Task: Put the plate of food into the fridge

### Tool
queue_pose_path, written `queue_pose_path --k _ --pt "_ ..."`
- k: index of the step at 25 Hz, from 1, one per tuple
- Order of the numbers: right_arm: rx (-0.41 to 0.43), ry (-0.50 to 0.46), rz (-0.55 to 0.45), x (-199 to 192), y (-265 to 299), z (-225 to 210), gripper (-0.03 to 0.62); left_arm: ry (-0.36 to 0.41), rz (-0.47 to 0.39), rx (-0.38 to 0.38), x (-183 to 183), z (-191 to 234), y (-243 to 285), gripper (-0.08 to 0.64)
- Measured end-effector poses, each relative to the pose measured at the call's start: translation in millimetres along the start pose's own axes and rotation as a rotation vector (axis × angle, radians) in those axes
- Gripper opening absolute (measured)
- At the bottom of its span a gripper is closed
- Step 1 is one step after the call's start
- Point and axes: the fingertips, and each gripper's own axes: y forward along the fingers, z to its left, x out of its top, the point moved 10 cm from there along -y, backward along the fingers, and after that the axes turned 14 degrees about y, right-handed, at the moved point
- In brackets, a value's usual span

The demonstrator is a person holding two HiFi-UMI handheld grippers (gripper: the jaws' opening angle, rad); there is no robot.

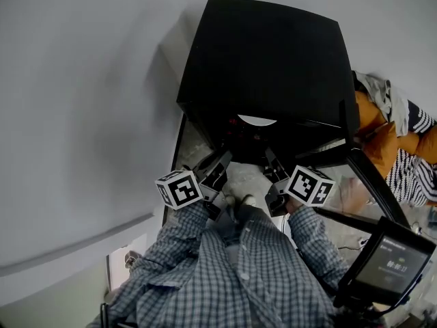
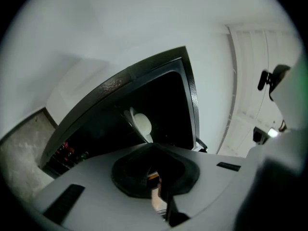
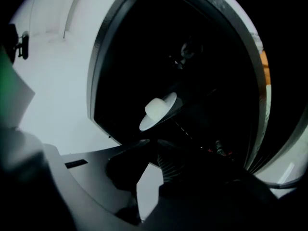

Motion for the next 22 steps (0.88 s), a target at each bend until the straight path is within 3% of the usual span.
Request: queue_pose_path --k 3,8,11,15,22 --pt "-0.035 -0.127 -0.011 -2 -10 3 0.006 0.165 0.036 0.030 4 -8 7 0.006" --pt "-0.149 -0.438 -0.066 -6 -22 14 0.006 0.485 0.140 0.098 4 -25 19 0.006" --pt "-0.147 -0.570 -0.107 -9 -26 26 0.006 0.598 0.163 0.110 1 -34 25 0.006" --pt "-0.124 -0.635 -0.141 -12 -30 38 0.006 0.672 0.186 0.099 -5 -44 27 0.006" --pt "-0.108 -0.705 -0.133 -16 -31 38 0.006 0.664 0.184 0.074 -9 -53 25 0.006"
